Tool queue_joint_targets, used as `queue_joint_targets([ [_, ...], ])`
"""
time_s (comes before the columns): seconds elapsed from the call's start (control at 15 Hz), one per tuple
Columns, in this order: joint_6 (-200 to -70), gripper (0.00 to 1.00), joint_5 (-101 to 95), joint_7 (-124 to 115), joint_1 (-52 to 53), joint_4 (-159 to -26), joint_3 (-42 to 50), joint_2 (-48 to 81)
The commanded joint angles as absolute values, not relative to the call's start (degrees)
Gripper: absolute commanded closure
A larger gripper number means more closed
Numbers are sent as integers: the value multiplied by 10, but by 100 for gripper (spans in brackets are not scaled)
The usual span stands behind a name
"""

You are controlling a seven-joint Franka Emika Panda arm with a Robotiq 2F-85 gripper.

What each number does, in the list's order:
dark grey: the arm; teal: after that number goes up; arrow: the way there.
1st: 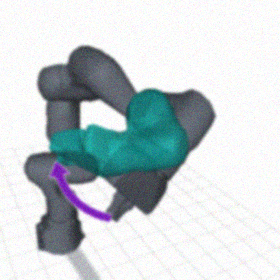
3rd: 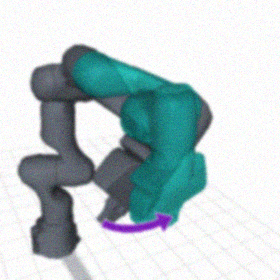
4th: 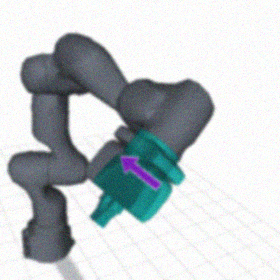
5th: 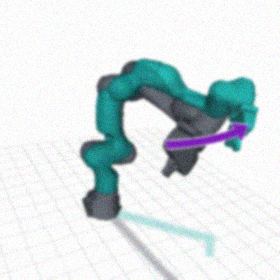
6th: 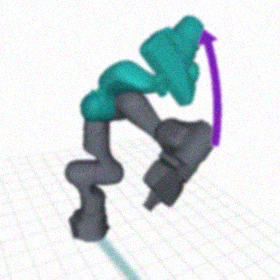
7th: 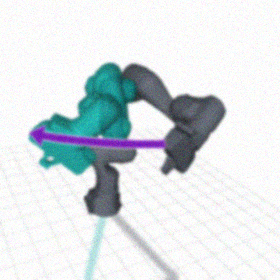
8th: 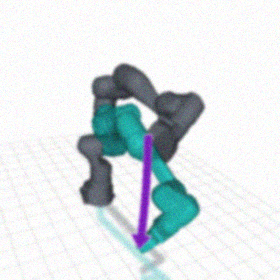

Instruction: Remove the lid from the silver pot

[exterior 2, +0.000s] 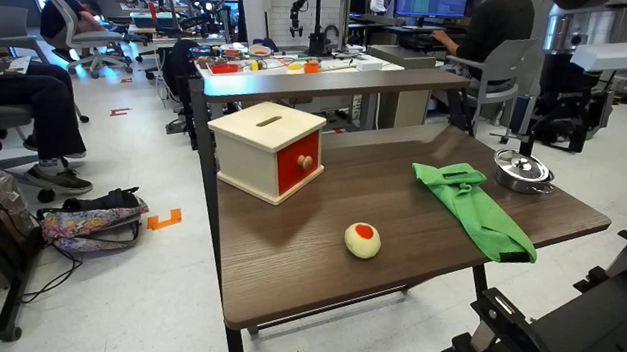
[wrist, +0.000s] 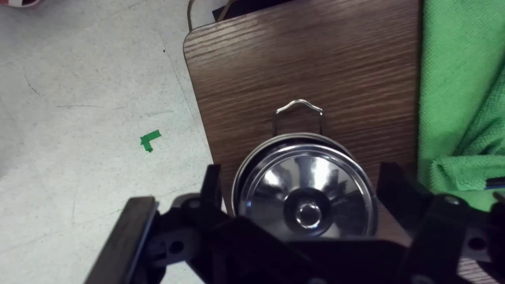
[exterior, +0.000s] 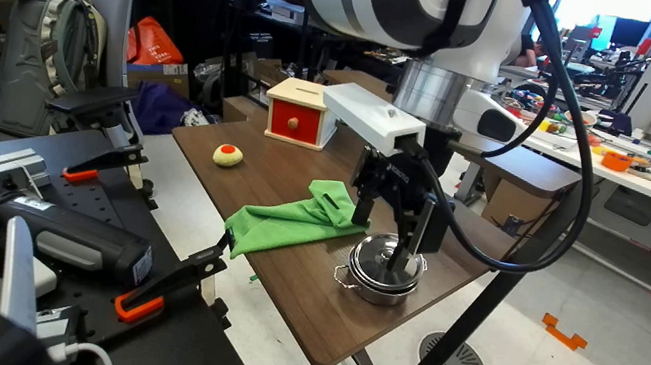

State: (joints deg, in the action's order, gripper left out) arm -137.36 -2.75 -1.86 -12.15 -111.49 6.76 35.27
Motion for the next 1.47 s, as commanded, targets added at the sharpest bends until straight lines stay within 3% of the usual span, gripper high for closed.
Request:
queue_joint_targets([
  [0.0,-1382,0,-10,-4,-128,-1093,69,371],
  [0.87,-1399,0,-14,-9,-122,-1025,71,441],
  [0.93,-1400,21,-15,-7,-122,-1025,71,442],
  [1.4,-1400,73,-14,-6,-121,-1017,70,447],
])
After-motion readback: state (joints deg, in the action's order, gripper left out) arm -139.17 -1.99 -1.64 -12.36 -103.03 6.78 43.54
